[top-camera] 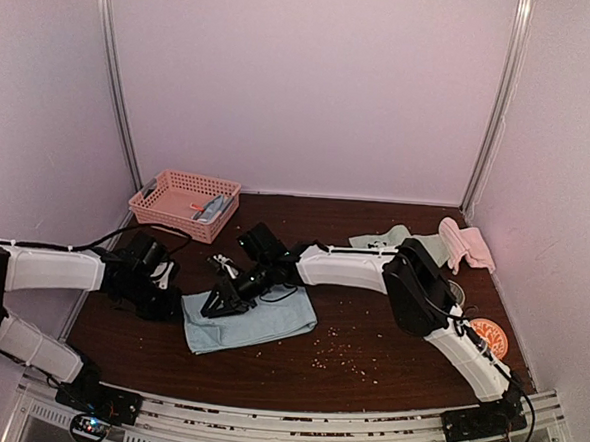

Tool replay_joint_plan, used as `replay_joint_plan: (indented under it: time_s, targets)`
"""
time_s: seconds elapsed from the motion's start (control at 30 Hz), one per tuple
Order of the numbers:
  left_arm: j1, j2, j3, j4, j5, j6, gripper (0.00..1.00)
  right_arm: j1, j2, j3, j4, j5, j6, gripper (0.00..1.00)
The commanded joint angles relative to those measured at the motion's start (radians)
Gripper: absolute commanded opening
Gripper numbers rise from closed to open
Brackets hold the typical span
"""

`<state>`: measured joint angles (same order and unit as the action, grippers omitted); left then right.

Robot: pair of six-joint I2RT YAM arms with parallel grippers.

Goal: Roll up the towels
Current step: Fold the towel at the center of the board.

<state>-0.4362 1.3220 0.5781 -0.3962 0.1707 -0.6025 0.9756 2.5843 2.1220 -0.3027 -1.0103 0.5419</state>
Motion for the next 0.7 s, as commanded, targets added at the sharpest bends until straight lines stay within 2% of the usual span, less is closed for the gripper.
replay_joint_plan:
  time_s: [0.0, 0.13, 0.23, 0.47, 0.57, 0.67]
  targets:
    - [-0.007, -0.08, 0.064, -0.077, -0.08, -0.021, 0.0, -0.009, -0.055, 0.016, -0.055, -0.013, -0.088, 0.31]
    - [-0.007, -0.141, 0.136, -0.123, -0.112, -0.03, 0.0, -0.035, -0.12, -0.041, -0.133, -0.019, -0.187, 0.31]
    - [-0.007, -0.146, 0.176, -0.096, -0.068, -0.019, 0.0, -0.078, -0.171, -0.075, -0.22, 0.016, -0.319, 0.31]
    - [-0.032, -0.032, 0.19, 0.01, 0.074, -0.008, 0.0, -0.207, -0.256, -0.174, -0.308, 0.096, -0.505, 0.24]
    - [-0.049, 0.027, 0.184, 0.04, 0.152, 0.005, 0.0, -0.255, -0.237, -0.164, -0.323, 0.116, -0.532, 0.2]
    - [-0.06, 0.09, 0.181, 0.028, 0.141, 0.025, 0.0, -0.284, -0.177, -0.107, -0.383, 0.135, -0.561, 0.16]
